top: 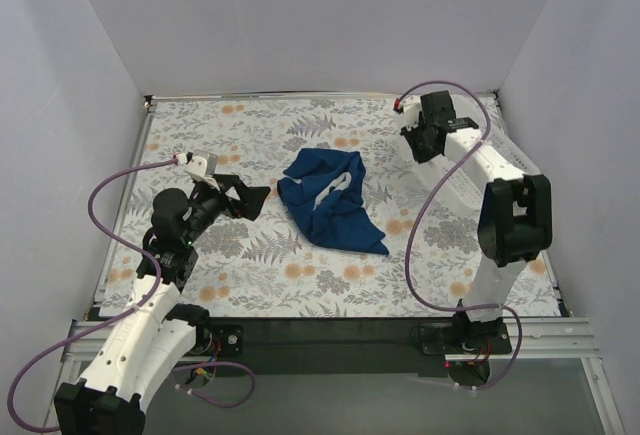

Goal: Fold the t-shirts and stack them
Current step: Flatten the tshirt out

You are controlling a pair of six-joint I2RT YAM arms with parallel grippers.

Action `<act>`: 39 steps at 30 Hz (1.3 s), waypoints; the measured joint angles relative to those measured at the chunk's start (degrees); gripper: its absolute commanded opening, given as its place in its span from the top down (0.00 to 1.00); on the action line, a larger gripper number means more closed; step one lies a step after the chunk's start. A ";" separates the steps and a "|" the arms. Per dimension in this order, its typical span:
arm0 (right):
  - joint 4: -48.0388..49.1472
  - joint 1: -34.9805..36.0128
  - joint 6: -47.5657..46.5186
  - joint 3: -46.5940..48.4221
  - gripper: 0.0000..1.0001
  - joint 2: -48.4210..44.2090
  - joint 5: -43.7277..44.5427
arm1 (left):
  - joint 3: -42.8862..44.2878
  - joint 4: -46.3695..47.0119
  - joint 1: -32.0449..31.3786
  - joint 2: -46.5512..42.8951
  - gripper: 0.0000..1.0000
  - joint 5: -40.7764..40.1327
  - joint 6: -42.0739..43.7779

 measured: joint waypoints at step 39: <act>8.90 -2.36 -8.94 -4.31 0.02 -23.21 -26.91 | 13.00 -5.16 -8.74 28.70 0.22 3.39 0.00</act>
